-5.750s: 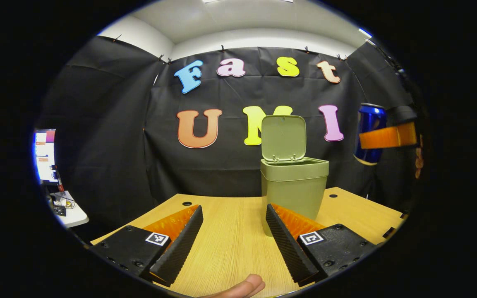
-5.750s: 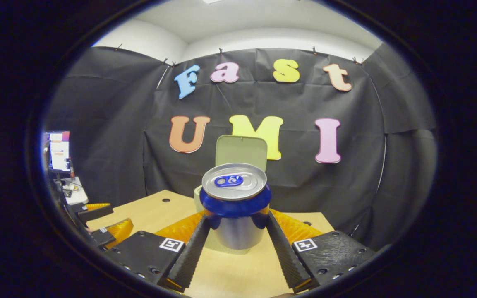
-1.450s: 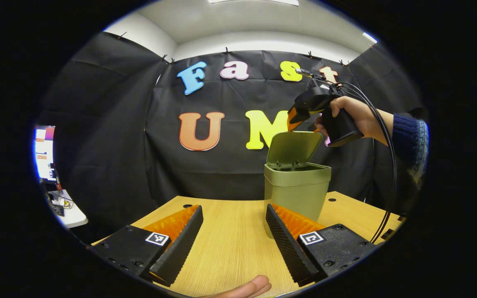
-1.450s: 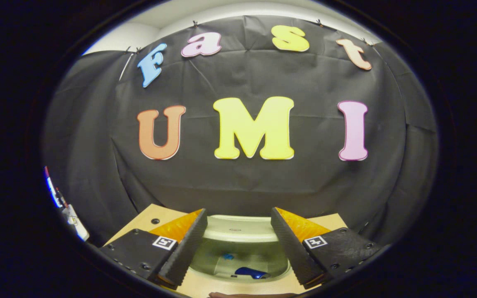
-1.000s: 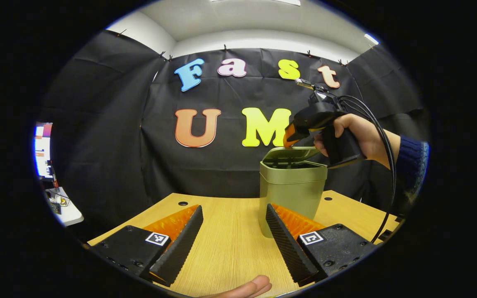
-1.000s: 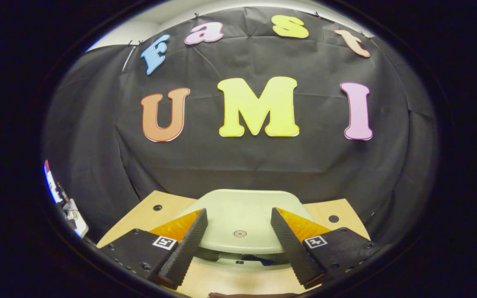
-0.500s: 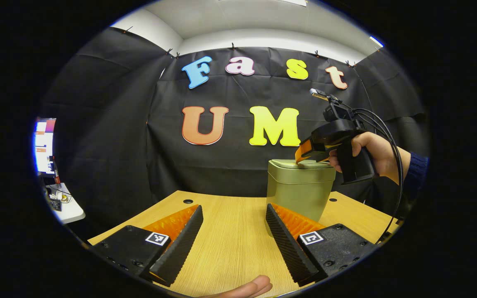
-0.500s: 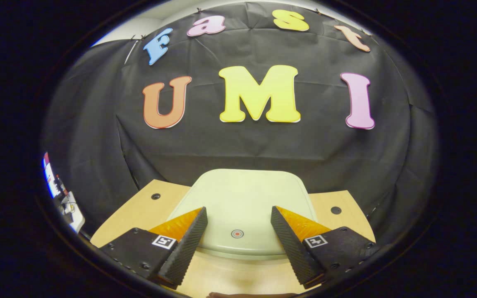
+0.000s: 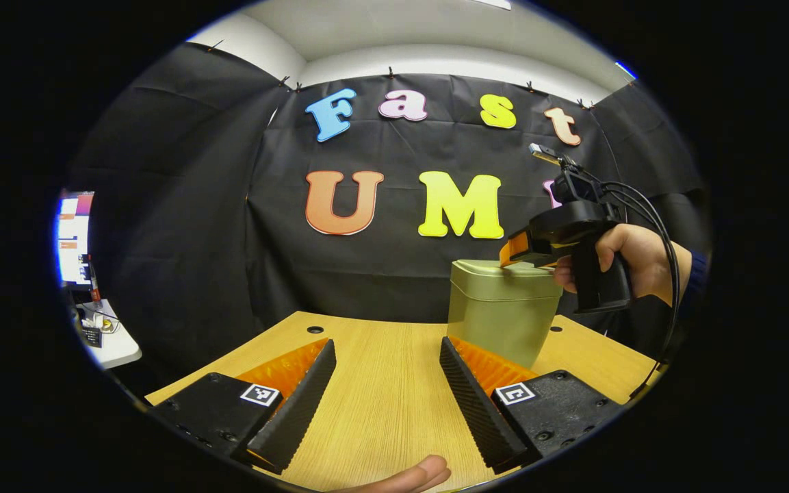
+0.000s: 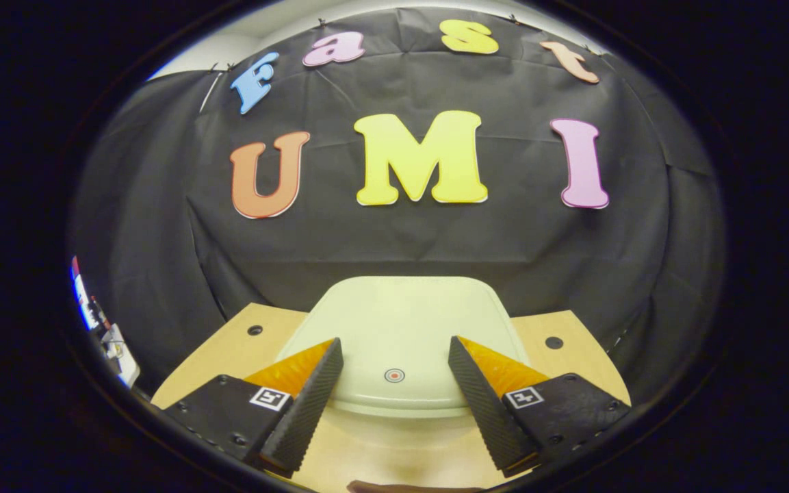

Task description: Press the lid of the desktop garbage bin to open it, pick up the crumpled paper on the desktop and throw it into the bin, then pick up the pop can on the desktop and drop it into the bin, and finally close the garbage bin lid.

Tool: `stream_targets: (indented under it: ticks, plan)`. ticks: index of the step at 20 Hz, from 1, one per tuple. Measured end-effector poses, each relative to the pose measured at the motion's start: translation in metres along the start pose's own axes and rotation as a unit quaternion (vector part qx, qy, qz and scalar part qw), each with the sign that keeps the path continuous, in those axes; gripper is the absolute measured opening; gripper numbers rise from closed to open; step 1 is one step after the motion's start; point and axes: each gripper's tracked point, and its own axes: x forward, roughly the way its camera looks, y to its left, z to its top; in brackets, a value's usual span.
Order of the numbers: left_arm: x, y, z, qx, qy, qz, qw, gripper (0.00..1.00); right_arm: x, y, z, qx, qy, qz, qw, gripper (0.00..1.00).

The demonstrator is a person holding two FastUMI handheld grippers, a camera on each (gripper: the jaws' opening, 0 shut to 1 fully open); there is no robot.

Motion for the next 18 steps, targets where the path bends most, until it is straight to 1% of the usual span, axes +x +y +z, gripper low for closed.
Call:
stream_targets:
  ticks: [3,4,5,7,9,10,11,12,14,15,17,18]
  plan:
    - [0.000,-0.002,-0.001,-0.002,0.001,-0.004,1.000,0.98,0.002,0.000,-0.002,0.003,-0.014,0.004,1.000,0.99]
    - [0.002,-0.003,-0.004,-0.003,0.003,-0.005,1.000,0.98,0.001,0.000,-0.004,-0.003,-0.021,0.003,1.000,0.96]
    - [0.003,-0.003,-0.005,-0.004,0.005,-0.005,1.000,0.98,0.002,0.000,-0.005,-0.007,-0.025,0.003,1.000,0.99]
    - [0.003,-0.001,-0.005,-0.005,0.006,-0.002,1.000,0.98,0.002,0.000,-0.006,-0.002,-0.026,0.004,1.000,0.99]
    - [0.003,-0.001,-0.003,-0.004,0.005,-0.001,1.000,0.98,0.002,0.000,-0.002,-0.007,-0.042,0.002,0.999,0.99]
    - [0.002,-0.001,-0.004,-0.003,0.004,-0.001,1.000,0.98,0.001,0.000,-0.001,-0.007,-0.046,0.002,0.999,0.99]
    - [0.001,-0.002,-0.003,-0.003,0.004,-0.002,1.000,0.98,0.001,0.001,0.003,-0.007,-0.055,0.003,0.998,0.96]
    - [0.002,-0.004,-0.004,-0.003,0.005,-0.005,1.000,0.98,0.001,0.001,0.002,-0.014,-0.054,0.004,0.998,0.98]
    - [0.005,-0.004,-0.007,-0.003,0.011,-0.005,1.000,0.98,0.002,0.001,0.004,-0.016,-0.054,0.004,0.998,0.95]
    - [0.006,-0.002,-0.009,-0.003,0.014,-0.004,1.000,0.99,0.001,0.001,0.004,-0.013,-0.051,0.003,0.999,0.96]
    - [0.008,0.000,-0.012,-0.005,0.018,-0.001,1.000,0.99,-0.002,0.001,0.005,-0.014,-0.046,-0.001,0.999,0.96]
    - [0.007,0.001,-0.013,-0.006,0.019,0.000,1.000,0.99,-0.006,0.000,0.005,-0.020,-0.046,-0.006,0.999,0.93]
